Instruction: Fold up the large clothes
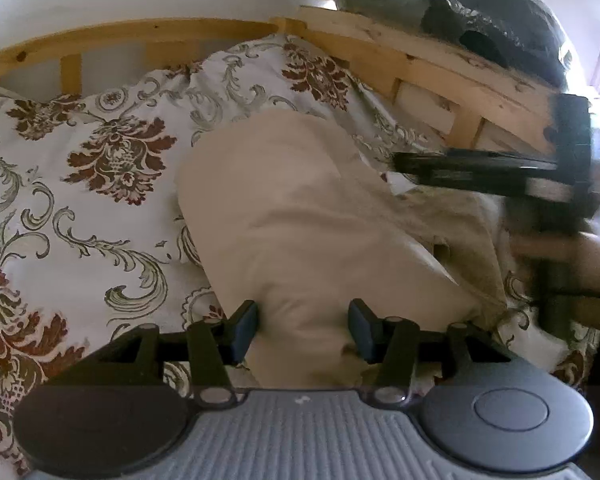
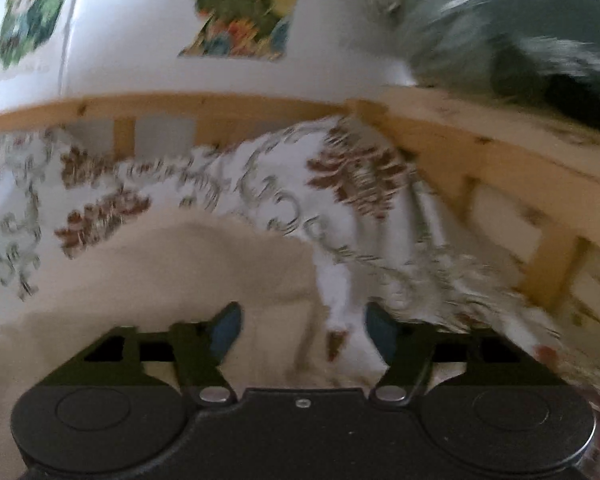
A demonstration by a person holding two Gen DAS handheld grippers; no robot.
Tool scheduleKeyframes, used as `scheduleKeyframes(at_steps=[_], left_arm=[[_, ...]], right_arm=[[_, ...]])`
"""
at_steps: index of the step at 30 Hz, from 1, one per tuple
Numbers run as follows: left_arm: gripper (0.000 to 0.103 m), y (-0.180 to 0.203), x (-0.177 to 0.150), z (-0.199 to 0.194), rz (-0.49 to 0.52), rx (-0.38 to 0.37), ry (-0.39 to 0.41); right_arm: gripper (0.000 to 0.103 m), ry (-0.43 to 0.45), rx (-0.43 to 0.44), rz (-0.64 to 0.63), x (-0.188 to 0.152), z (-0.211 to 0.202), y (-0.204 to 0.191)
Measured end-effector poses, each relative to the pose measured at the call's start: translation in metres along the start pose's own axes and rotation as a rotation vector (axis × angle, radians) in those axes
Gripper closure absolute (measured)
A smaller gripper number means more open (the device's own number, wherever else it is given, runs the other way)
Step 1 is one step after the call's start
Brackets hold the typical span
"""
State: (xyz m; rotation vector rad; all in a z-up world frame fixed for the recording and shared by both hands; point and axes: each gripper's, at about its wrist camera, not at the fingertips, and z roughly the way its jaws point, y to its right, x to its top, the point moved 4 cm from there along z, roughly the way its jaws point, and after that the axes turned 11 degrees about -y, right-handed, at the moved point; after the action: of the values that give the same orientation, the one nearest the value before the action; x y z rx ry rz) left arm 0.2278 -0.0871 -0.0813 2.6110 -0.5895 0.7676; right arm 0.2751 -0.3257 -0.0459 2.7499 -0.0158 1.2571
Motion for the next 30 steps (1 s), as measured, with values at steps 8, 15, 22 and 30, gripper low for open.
scheduleKeyframes(at_steps=[8,15,22,30], left_arm=[[0.041,-0.001,0.002,-0.004,-0.034,-0.009,-0.003],[0.009,0.006,-0.005,-0.010,-0.084,-0.014,-0.043],[0.001,-0.003,-0.010,-0.033,-0.180,0.002,0.052],[0.001,-0.014,-0.005,-0.039,-0.211,0.094,0.051]], right_arm=[[0.007,-0.111,0.043,0.273,-0.057,-0.062,0.026],[0.005,-0.089,0.051,0.385,-0.066,-0.042,0.040],[0.005,0.080,0.012,0.328,-0.051,-0.046,0.032],[0.001,0.119,0.015,0.224,-0.043,-0.044,0.019]])
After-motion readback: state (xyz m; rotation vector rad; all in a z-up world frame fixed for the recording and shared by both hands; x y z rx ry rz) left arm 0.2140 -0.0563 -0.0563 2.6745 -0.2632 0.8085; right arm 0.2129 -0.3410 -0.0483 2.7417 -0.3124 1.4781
